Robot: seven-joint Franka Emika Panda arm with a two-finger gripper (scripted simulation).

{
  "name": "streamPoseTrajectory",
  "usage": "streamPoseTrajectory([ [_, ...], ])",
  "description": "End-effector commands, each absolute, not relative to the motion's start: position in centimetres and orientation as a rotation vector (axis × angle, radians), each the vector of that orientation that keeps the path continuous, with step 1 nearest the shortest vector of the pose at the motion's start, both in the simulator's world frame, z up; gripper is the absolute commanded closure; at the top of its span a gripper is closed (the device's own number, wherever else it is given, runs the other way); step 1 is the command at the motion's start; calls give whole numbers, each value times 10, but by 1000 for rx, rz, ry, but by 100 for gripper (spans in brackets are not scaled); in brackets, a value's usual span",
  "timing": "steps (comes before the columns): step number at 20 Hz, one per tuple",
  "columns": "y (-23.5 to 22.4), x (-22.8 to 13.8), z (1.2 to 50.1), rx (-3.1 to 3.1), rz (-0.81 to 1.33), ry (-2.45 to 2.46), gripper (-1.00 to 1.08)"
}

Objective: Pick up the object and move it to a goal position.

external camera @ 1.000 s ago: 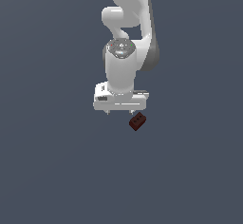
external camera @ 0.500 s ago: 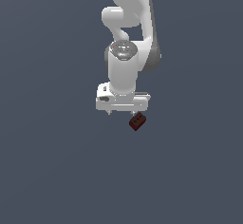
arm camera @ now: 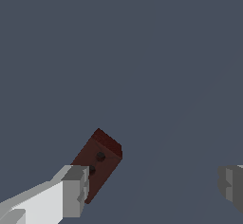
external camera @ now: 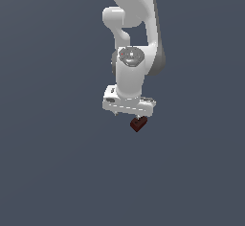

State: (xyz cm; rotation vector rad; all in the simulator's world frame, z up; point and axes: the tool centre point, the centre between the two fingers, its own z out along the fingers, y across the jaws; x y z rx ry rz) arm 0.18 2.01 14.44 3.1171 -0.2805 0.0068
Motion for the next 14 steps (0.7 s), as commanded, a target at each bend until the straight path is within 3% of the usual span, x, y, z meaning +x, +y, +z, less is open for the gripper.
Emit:
streamPoseTrajectory([
  [1, 27, 0, 138, 3110, 6, -370, -92],
  [14, 61, -15, 104, 3025, 1, -847, -92],
])
